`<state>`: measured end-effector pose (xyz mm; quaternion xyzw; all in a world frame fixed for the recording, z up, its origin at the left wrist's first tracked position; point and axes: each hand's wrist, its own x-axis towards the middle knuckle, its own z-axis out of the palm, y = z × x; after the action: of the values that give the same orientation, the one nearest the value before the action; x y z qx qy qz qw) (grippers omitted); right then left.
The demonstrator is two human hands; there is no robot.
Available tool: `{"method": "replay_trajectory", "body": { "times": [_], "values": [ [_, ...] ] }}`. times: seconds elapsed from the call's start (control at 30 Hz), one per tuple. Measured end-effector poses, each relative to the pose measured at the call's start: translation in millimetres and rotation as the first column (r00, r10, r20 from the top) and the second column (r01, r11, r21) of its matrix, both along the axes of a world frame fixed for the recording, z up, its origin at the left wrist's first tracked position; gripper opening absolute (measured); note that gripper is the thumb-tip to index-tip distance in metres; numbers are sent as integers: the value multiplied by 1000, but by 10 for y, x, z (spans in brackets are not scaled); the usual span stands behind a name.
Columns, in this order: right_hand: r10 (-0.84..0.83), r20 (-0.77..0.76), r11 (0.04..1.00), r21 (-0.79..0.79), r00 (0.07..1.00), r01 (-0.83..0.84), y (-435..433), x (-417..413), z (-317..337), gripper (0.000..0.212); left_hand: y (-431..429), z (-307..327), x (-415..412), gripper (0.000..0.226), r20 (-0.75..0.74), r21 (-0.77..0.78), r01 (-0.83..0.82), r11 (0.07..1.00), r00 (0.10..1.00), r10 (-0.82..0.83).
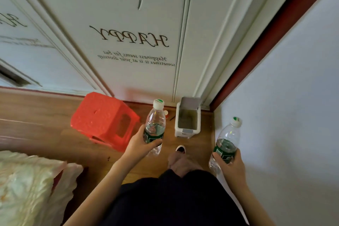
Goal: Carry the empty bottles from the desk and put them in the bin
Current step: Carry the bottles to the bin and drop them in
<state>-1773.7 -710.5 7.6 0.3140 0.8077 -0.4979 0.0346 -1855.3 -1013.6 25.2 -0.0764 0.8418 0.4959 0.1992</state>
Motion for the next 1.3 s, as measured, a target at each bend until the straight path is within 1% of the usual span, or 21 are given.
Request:
{"method": "replay_trajectory", "body": {
  "times": [0.07, 0.17, 0.3, 0.47, 0.6, 0.7, 0.77, 0.83, 0.9, 0.97, 1.03, 1.13, 1.2, 1.3],
  "values": [
    [8, -2, 1000, -17, 1000, -8, 81, -357, 17, 53, 104, -20, -248, 58, 23, -11, -11, 1000, 1000, 11],
    [34, -21, 997, -62, 999, -36, 156, -929, 25, 65, 184, -54, -627, 59, 41, -38, -20, 999, 999, 22],
    [71, -60, 995, -71, 996, -75, 255, -1570, -36, 68, 282, -108, -1111, 57, 72, -78, -15, 997, 997, 21],
    [21, -35, 996, -88, 999, -24, 293, -1985, -223, 67, 424, -264, -1515, 52, 160, -102, 97, 990, 984, -80],
    [-85, 18, 992, -93, 996, 87, 337, -2089, -633, 61, 592, -689, -1803, 56, 254, -100, 234, 967, 946, -202],
    [-170, 57, 979, -107, 984, 175, 361, -2110, -1096, 55, 745, -1170, -2005, 60, 303, -103, 360, 927, 899, -316],
    [-201, 89, 969, -128, 976, 211, 370, -2105, -1494, 54, 858, -1590, -2126, 64, 330, -87, 400, 912, 876, -352],
    [-213, 119, 962, -146, 970, 229, 398, -2089, -1967, 56, 1009, -2056, -2247, 65, 349, -74, 405, 911, 866, -357],
    [-226, 139, 958, -148, 964, 246, 437, -2088, -2480, 65, 1209, -2559, -2368, 65, 358, -58, 391, 919, 867, -346],
    [-236, 138, 957, -141, 962, 255, 478, -2098, -2993, 72, 1431, -3067, -2484, 65, 343, -43, 396, 917, 868, -358],
    [-258, 130, 949, -153, 957, 277, 526, -2121, -3459, 74, 1662, -3571, -2581, 65, 316, -7, 420, 908, 862, -396],
    [-250, 101, 951, -162, 963, 264, 578, -2213, -3971, 69, 1933, -4277, -2645, 64, 295, 30, 440, 897, 854, -429],
    [-238, 73, 951, -183, 969, 248, 624, -2268, -4224, 64, 2049, -4682, -2622, 65, 294, 33, 415, 909, 865, -406],
    [-225, 53, 947, -222, 973, 232, 723, -2304, -4495, 62, 2152, -5164, -2561, 65, 295, 11, 384, 923, 881, -369]
  ]
}}
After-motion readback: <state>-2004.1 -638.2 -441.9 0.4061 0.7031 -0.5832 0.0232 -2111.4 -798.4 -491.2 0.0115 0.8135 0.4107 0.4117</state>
